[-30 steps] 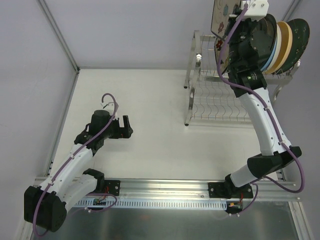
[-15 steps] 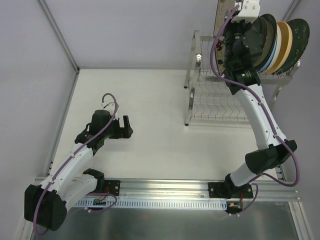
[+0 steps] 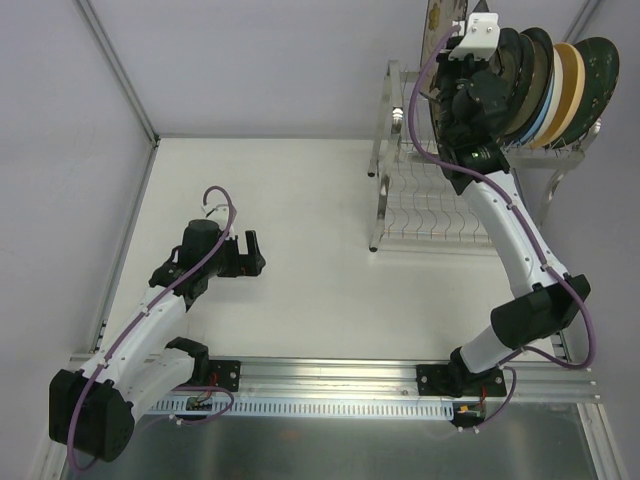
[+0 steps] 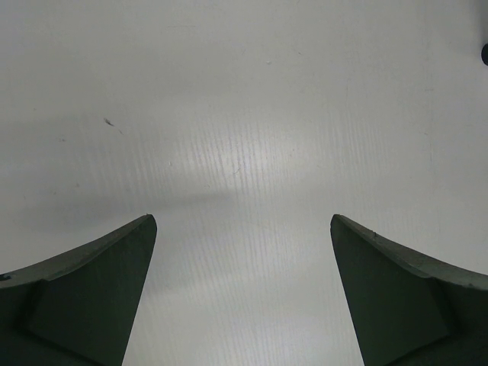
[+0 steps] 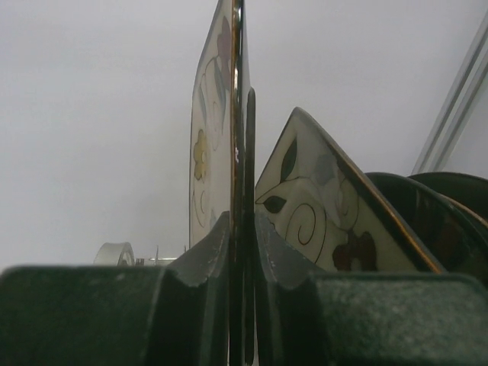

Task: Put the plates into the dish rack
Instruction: Insert the plate into the dish rack

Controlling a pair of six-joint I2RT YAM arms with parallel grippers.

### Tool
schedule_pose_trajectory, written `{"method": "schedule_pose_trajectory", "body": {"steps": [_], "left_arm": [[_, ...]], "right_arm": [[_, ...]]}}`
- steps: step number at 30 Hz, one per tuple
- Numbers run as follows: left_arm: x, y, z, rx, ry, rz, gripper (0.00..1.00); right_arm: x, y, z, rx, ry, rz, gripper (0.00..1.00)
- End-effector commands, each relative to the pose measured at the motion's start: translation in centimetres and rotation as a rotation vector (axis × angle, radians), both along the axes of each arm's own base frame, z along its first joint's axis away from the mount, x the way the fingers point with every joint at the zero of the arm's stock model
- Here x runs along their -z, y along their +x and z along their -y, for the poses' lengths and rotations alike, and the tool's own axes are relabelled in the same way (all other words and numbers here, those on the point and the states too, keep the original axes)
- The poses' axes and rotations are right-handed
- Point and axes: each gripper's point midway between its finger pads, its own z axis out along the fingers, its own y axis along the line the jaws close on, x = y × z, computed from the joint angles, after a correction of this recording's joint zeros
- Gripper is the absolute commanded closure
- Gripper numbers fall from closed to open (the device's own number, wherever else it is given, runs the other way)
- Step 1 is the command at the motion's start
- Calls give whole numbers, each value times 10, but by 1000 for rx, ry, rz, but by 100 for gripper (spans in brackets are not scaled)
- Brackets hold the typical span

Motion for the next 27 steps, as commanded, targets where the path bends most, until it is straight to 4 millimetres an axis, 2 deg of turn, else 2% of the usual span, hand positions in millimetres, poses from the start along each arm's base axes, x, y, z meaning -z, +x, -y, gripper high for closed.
{"method": "schedule_pose_trajectory", "body": {"steps": [1,5,8,20,25,27], "left_arm": [[-17,10,0,-2,-9,46,1],[-18,11,0,-5,-11,50,1],[-17,11,0,-4,-12,48,1],[-17,11,3,5,-28,43,1],[-19,10,4,9,-33,46,1],[-20,11,4,8,-34,49,1]], "right_arm": [[-94,-59,24,-20,160,328,99],[-77,-55,22,-23,166,292,99],[-74,-60,22,-35,183,287,99],[-36,-66,7,-75,164,175,100],[-19,-65,3,-96,149,75,100],[-7,-62,0,-99,140,7,100]]}}
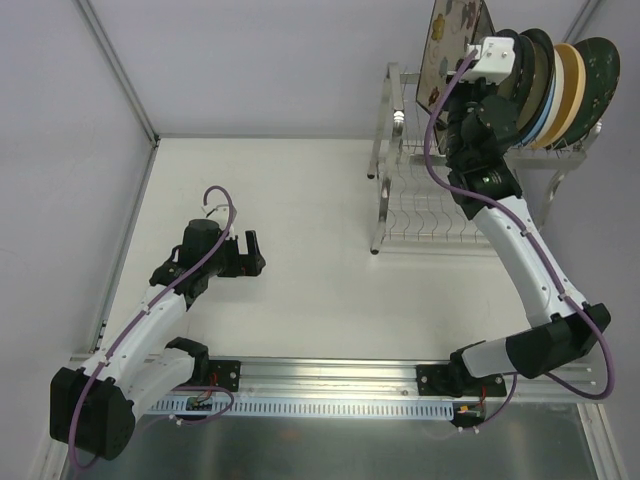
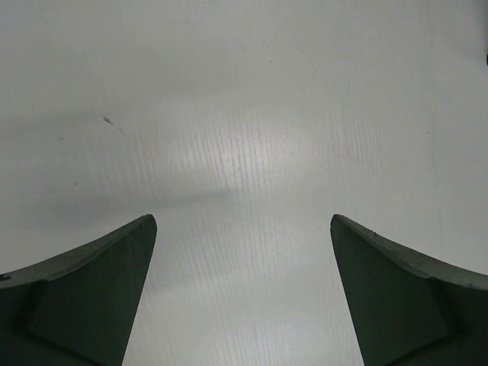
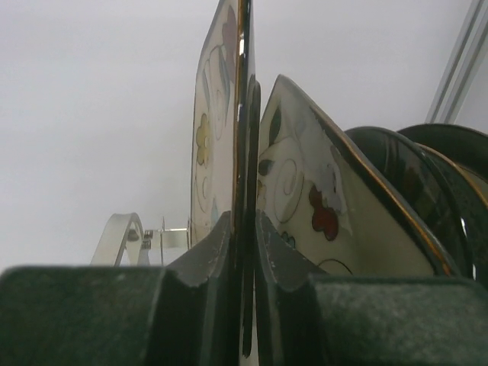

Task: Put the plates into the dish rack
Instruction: Insert the plate into the dish rack

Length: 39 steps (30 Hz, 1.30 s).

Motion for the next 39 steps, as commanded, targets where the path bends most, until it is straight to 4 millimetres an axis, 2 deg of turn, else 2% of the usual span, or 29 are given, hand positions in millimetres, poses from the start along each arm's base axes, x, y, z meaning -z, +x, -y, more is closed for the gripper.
{"method": "schedule_pose_trajectory", "body": {"steps": [1,8,13,15,24,25,27,29,32,39], "left_arm": [[-22,10,4,8,-31,60,1],[-23,9,5,10,-35,65,1],[-23,9,4,6,-33,68,1],[-24,9,4,6,-35,68,1],[-25,9,3,2,-36,78,1],[-26,9,3,1,-35,79,1],[-27,10,2,-3,-36,82,1],[-26,9,2,-6,-33,85,1],[-27,9,0,-15,-29,94,1],[-27,9,-3,-27,-21,101,1]], "right_arm": [[-25,-26,-1,-69,82,5,100],[6,-19,-7,-72,76,-72,100],[2,-21,-1,-32,96,-16,100],[-6,-21,0,-29,100,13,100],[-80,-41,5,-8,99,233,99],[-93,-46,6,-12,102,268,100],[-102,-46,5,-7,85,289,99],[-118,-53,7,-3,78,335,100],[-134,-59,9,3,72,382,100],[-148,-66,13,17,58,432,100]]}}
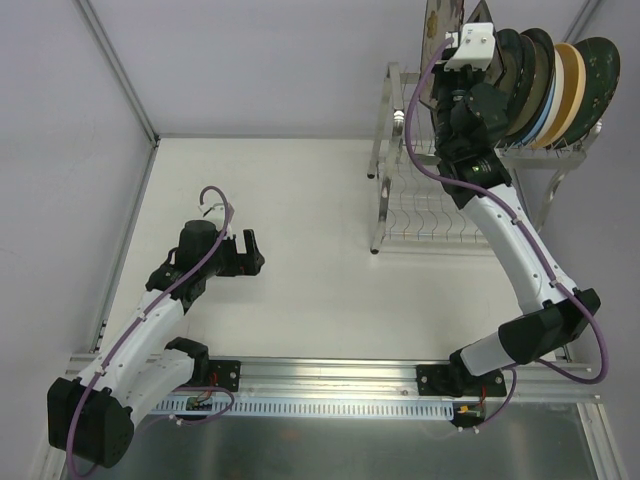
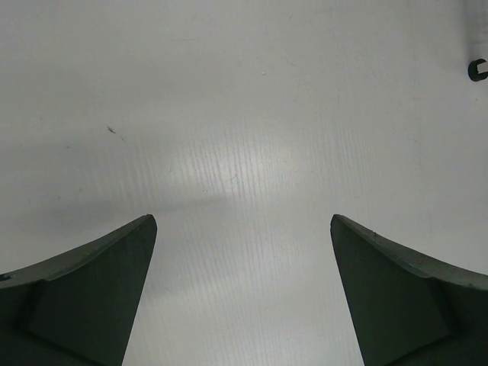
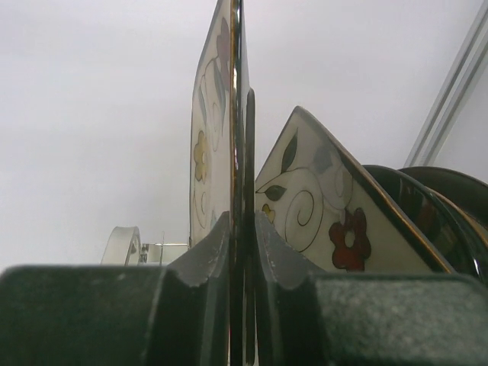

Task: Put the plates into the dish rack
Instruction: Insert the plate into the dish rack

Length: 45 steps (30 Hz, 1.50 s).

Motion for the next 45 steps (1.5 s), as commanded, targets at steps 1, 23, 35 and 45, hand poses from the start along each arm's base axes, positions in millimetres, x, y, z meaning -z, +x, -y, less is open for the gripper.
{"method": "schedule_pose_trajectory", "body": {"steps": [1,23,35,45], "left_arm": [[-15,9,-3,-25,-10,54,1],[-14,8,-4,-32,-10,53,1],[-15,8,-2,-24,-14,55,1],[-19,9,-2,-21,-18,69,1]], "right_arm": [[-131,-72,23,-36,137,436,99],[-63,-41,17,0,148,343,99],[1,-33,9,-44,128,128,99],[30,-17,-7,-93,76,-35,82]]}}
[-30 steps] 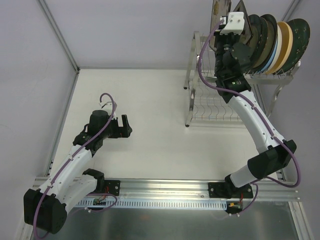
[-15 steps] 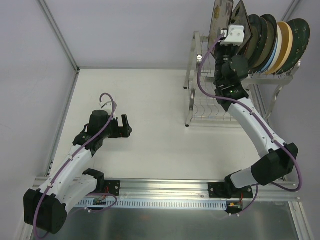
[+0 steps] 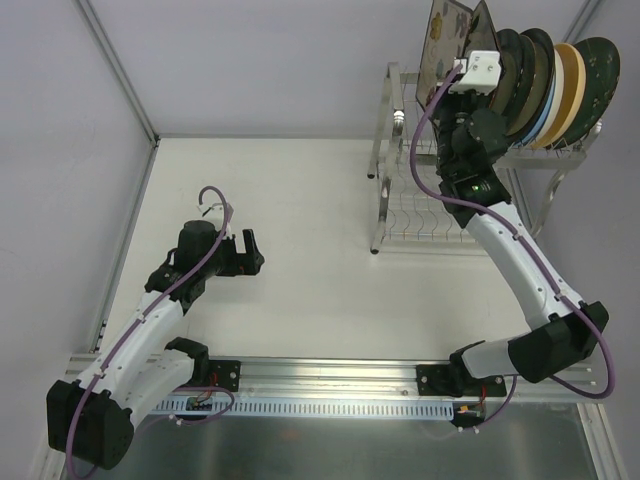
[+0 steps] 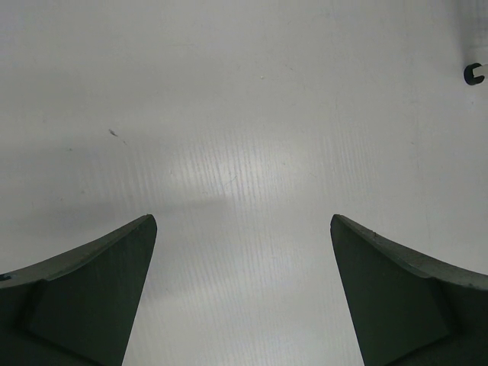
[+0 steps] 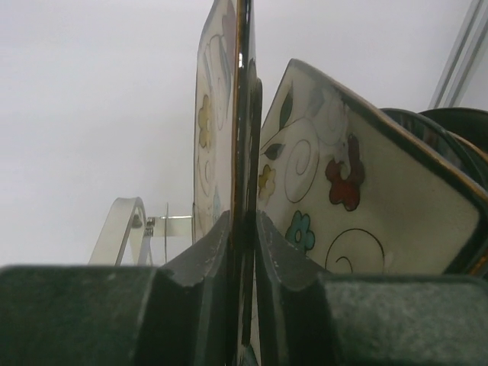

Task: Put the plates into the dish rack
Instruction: Insert the plate into the dish rack

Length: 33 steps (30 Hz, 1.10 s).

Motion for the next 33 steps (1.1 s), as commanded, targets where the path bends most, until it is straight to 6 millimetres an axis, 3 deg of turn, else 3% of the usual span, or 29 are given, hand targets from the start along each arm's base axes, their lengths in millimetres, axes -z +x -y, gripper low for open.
{"method": "schedule_pose_trajectory", "body": {"steps": [1,7,13,21,33], "left_arm": [[-17,8,-1,-16,-18,61,1],[-17,8,-1,-14,-19,61,1],[-18,8,-1,-16,-17,64,1],[-18,8,-1,-16,-17,64,1],[-19,8,-1,-13,-22,64,1]], "right_arm": [[-1,-4,-14,-76,1,-44,81],[9,5,-20,-91,-11,-88,74],[12,4,-23,-108,-1,-108,75],[0,-1,-19,-103,16,-113,99],[-30,-10,-9,-92,86,-132,99]]}}
